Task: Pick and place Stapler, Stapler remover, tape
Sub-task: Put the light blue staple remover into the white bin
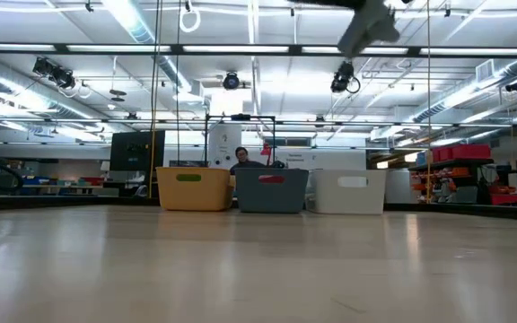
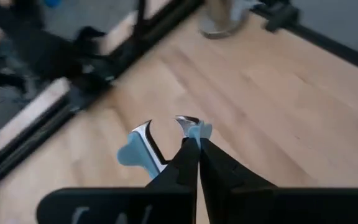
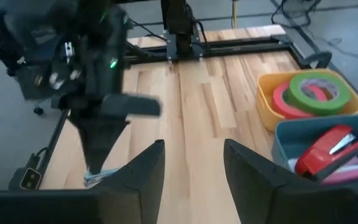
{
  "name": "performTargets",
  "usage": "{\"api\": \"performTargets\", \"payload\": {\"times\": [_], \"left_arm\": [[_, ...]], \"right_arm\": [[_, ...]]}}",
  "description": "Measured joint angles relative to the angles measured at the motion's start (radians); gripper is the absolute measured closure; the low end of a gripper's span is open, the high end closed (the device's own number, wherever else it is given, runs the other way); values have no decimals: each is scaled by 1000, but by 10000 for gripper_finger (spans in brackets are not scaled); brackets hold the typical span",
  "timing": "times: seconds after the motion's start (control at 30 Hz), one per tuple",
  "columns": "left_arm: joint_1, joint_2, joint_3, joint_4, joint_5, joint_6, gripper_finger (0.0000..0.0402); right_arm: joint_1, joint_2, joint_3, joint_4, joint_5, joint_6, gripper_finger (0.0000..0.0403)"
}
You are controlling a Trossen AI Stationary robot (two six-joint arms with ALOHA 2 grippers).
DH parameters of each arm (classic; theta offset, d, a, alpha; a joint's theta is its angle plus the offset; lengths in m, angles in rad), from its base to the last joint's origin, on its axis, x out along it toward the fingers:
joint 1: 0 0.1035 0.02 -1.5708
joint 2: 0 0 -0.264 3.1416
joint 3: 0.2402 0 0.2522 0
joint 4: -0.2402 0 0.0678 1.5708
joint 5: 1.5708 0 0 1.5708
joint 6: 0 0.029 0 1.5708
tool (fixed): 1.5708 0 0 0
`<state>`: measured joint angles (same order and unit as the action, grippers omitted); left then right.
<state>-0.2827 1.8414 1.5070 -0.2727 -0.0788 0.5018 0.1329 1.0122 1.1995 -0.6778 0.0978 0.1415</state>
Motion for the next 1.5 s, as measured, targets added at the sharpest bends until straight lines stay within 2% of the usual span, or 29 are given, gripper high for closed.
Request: {"api": "performTargets", "payload": {"times": [0.13,0.37,0.57,0.73,1.23,1.5], "left_arm": [[36,-63,0,22,-15,-6,394],[86,-146,0,133,-36,-48,394],[114,-199,0,215,-63,-46,394],[132,-233,0,219,-95,-46,394],[157,-247,0,224,-104,-45,394],[157,-247,0,224,-104,-45,394]], "right_arm": [[0,0,0,30,7,-35,239],[0,0,0,77,104,-97,239],[0,0,0,123,105,-135,239],[0,0,0,135,105,-156,239],[0,3,0,181,93,-153,239],[0,57,0,191,60,-188,239]]}}
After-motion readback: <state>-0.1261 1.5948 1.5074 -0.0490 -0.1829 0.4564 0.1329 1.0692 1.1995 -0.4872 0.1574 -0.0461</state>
